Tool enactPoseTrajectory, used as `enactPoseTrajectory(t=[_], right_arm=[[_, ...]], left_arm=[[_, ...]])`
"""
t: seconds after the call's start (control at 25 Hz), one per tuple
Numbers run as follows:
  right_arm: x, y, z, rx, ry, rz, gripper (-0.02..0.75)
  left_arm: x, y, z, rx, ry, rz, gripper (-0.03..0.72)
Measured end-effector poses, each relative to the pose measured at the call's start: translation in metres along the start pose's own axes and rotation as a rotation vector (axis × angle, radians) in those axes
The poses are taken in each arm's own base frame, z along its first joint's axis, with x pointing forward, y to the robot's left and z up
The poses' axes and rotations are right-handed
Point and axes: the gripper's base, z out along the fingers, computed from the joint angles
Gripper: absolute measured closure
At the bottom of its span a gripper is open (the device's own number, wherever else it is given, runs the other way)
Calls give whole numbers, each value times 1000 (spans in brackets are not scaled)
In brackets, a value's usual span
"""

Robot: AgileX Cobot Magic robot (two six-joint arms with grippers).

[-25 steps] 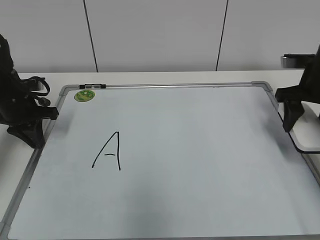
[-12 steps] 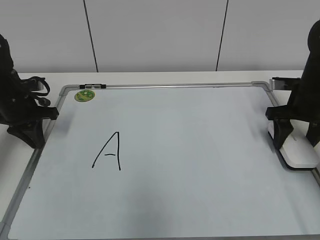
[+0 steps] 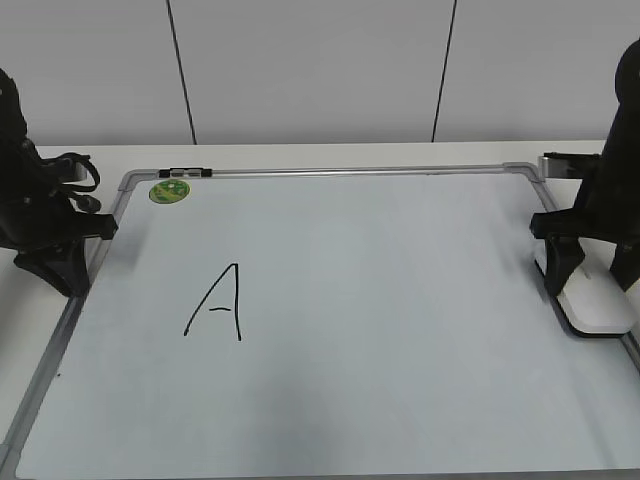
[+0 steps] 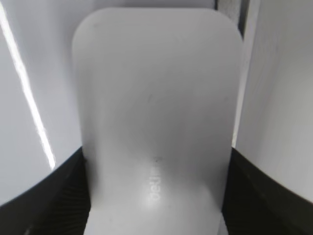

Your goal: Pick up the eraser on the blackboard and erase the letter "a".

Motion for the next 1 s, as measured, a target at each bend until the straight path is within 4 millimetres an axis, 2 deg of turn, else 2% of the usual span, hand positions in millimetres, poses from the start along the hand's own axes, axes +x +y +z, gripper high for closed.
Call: enactPoseTrajectory(t=[0.24,1.0], right_arm=[[-6,0,1,1,-58,-1,218],[-9,0,2,0,-82,0,211]], left_arm=[[0,0,0,0,0,0,633],[0,0,0,0,0,1,633]])
